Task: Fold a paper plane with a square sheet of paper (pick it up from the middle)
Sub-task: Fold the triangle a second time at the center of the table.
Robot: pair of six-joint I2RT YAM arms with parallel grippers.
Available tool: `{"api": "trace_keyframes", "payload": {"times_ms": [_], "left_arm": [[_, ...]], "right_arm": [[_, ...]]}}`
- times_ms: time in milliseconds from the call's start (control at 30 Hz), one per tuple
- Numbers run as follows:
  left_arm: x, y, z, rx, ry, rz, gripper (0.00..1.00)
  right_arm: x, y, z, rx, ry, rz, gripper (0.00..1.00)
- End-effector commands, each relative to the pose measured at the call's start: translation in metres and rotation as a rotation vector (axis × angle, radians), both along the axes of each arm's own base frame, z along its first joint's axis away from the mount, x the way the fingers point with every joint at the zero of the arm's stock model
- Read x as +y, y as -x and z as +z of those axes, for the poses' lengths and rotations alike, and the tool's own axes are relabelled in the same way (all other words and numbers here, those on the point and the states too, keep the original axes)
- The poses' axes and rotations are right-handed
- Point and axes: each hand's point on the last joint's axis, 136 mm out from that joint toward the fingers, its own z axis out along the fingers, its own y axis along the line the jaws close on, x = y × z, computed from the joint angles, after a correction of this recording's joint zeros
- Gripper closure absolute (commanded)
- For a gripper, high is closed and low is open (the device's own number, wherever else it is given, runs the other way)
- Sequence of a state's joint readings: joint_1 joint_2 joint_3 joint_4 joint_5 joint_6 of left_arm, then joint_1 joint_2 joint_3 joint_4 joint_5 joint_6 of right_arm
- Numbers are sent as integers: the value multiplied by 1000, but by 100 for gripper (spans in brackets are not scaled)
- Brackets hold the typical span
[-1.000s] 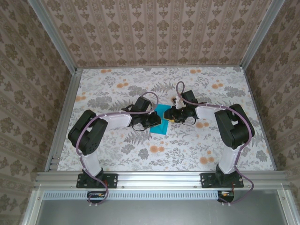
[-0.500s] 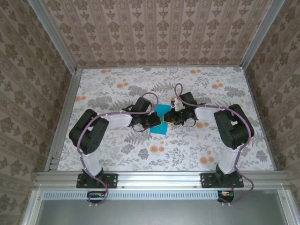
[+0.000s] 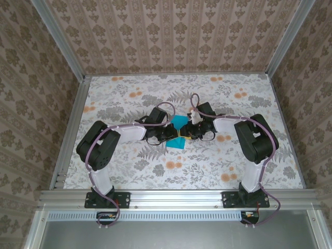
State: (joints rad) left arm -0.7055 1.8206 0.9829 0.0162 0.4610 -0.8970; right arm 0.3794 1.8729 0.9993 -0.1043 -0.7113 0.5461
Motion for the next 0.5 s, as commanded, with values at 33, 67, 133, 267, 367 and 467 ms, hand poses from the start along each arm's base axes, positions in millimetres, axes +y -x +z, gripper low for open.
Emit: {"api": "trace_keyframes", "payload": {"times_ms": [33,67,133,267,367,467], "left_arm": [[-4,-5,8,-18,19,-9,93],[-4,-5,8,-18,20,-9,93],[-4,-4,8,-17,20,-10,93],[-3,-4,10,-23,22,-7,88],[-8,-4,15,-27,59,-21,84],[-12,-6,19,-35,80,-26,80]], "right_arm": [[7,-6,3,-11,-18,13,78],[7,-7,3,-12,-16,11,81],[4,-7,0,-11,3,5,86],[-7,-10,-8,-25,90,-11,91],[-14,-11,-12,-35,139,-17,92],[-18,-13,-16,-40,171,-23,93]]}}
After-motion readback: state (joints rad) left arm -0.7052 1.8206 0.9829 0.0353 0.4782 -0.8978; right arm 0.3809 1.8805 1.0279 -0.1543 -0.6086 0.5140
